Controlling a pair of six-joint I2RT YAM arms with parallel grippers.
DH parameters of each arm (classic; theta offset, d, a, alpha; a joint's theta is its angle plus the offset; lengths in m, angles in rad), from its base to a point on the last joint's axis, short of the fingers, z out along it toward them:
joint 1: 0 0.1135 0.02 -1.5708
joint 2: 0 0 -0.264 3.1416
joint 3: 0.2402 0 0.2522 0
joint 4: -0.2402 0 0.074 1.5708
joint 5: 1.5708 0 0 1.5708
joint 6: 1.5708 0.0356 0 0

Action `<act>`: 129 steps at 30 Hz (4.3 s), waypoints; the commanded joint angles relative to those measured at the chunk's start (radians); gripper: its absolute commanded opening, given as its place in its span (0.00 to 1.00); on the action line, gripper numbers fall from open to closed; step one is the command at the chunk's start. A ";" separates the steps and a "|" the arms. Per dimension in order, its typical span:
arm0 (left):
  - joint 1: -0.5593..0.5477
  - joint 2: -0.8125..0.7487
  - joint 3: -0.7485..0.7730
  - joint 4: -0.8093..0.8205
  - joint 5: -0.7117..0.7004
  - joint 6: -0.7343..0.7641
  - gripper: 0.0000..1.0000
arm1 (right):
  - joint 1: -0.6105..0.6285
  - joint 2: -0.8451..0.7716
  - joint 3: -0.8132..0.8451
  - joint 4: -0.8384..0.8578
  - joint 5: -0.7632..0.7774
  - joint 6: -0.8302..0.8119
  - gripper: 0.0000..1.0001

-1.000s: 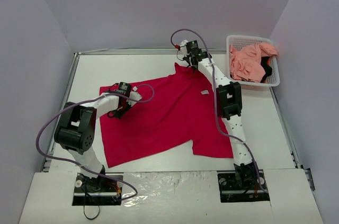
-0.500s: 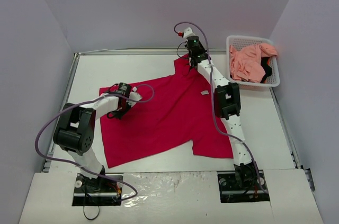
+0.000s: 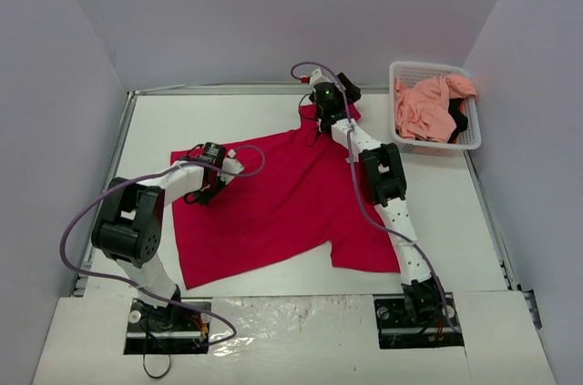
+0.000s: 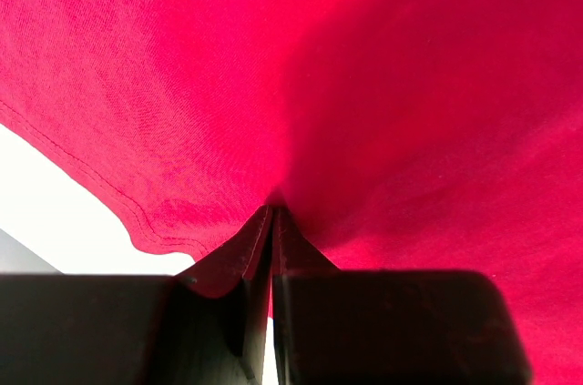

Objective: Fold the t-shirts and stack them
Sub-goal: Flatten out the tshirt

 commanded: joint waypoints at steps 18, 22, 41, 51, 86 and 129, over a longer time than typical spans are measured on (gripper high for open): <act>0.060 -0.094 0.064 -0.024 0.080 -0.040 0.02 | 0.031 -0.654 -0.613 -0.254 -0.011 0.226 0.81; 0.140 -0.076 0.110 -0.005 0.117 -0.075 0.03 | 0.036 -0.721 -0.634 -0.437 -0.185 0.289 0.07; 0.284 0.268 0.438 -0.077 0.291 -0.154 0.02 | 0.036 -0.596 -0.610 -0.713 -0.446 0.330 0.00; 0.318 0.366 0.570 -0.143 0.242 -0.230 0.02 | 0.022 -0.484 -0.602 -0.727 -0.462 0.335 0.00; 0.307 0.398 0.806 -0.262 0.222 -0.203 0.02 | -0.041 -0.717 -0.719 -0.940 -0.649 0.341 0.00; 0.196 0.404 0.580 -0.313 0.238 -0.256 0.02 | -0.082 -0.227 -0.156 -0.935 -0.428 0.454 0.00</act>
